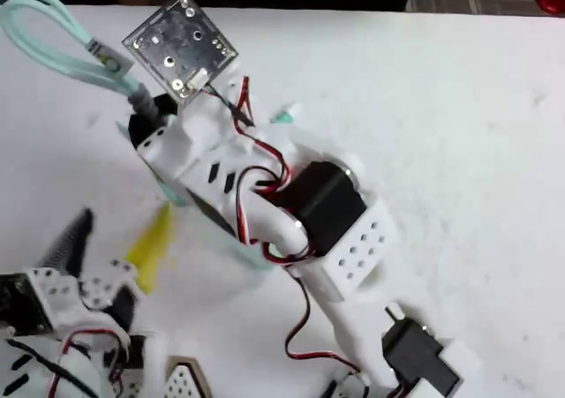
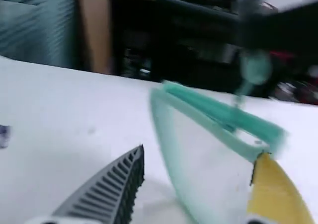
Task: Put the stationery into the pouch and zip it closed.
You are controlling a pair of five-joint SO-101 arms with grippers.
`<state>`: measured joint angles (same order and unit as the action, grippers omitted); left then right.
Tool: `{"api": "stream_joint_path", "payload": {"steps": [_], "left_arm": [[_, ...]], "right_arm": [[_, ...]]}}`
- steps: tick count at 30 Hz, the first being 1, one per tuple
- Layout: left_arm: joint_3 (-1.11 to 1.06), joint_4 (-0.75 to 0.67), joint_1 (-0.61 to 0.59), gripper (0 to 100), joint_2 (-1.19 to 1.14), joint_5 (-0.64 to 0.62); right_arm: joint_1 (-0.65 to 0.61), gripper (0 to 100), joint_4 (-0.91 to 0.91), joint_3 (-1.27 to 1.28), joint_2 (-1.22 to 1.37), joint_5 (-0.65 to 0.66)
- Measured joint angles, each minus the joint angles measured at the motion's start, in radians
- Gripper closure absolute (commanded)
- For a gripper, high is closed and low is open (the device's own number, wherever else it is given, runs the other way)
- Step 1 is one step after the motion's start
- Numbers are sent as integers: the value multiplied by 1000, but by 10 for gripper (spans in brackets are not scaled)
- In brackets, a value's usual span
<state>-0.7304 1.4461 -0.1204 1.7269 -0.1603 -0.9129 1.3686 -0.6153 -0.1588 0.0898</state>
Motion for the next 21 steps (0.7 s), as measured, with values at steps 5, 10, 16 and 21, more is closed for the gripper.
{"api": "stream_joint_path", "payload": {"steps": [5,10,16,21], "left_arm": [[78,80,255,637,0,0],[58,25,344,637,0,0],[-186,-167,315,641,0,-3],[-354,-316,296,642,0,-23]], "right_arm": [[0,981,0,0,0,0],[0,981,0,0,0,0],[-2,981,0,0,0,0],[-14,981,0,0,0,0]]}}
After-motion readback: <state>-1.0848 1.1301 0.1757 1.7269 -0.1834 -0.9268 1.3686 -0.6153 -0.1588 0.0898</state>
